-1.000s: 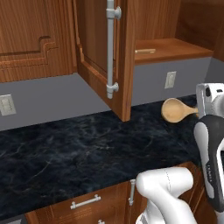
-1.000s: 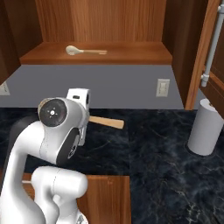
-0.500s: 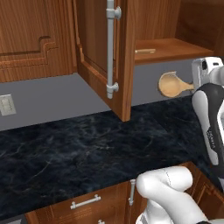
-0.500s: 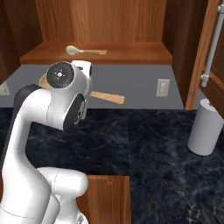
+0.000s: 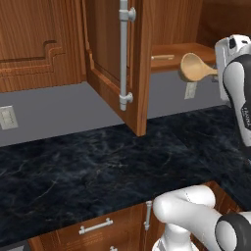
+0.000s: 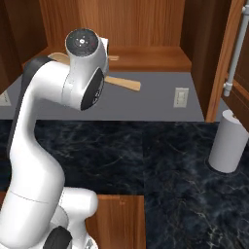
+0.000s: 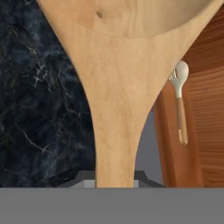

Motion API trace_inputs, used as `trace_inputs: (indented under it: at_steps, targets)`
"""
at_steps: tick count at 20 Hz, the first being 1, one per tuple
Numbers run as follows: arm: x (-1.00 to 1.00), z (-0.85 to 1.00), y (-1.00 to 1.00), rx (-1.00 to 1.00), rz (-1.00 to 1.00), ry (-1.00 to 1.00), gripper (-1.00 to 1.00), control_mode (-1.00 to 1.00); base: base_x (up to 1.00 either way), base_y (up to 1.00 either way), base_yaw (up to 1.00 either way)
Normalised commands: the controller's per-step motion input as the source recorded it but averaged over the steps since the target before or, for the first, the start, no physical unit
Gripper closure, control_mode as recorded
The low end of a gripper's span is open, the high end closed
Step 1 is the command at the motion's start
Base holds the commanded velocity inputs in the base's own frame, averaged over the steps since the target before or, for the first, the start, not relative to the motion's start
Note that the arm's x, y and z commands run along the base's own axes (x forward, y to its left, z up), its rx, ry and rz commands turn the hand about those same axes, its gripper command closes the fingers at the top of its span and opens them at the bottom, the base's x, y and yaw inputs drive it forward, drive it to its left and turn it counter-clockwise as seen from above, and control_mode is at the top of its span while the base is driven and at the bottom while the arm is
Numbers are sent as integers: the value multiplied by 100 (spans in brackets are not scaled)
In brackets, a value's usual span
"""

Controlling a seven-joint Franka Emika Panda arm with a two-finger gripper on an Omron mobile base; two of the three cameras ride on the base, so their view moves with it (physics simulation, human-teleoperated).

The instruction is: Organize the utensils by type. Pick up the wooden spoons from the counter and place them in the open cabinet. Then pick up the metallic utensils from the counter and place them in the open drawer.

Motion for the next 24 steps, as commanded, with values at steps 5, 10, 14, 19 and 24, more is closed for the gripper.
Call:
trace_inputs:
  at_steps: [5, 10, 14, 19, 24]
  targets:
    - [50, 36, 0, 0, -10, 0, 100, -100, 0, 0, 0]
    - [43, 10, -5, 7, -1, -5, 100, -100, 0, 0, 0]
    - [48, 1, -7, 21, 0, -3, 100, -100, 0, 0, 0]
    - [57, 2, -8, 20, 0, 0, 100, -100, 0, 0, 0]
    - [60, 9, 0, 5, 0, -8, 100, -100, 0, 0, 0]
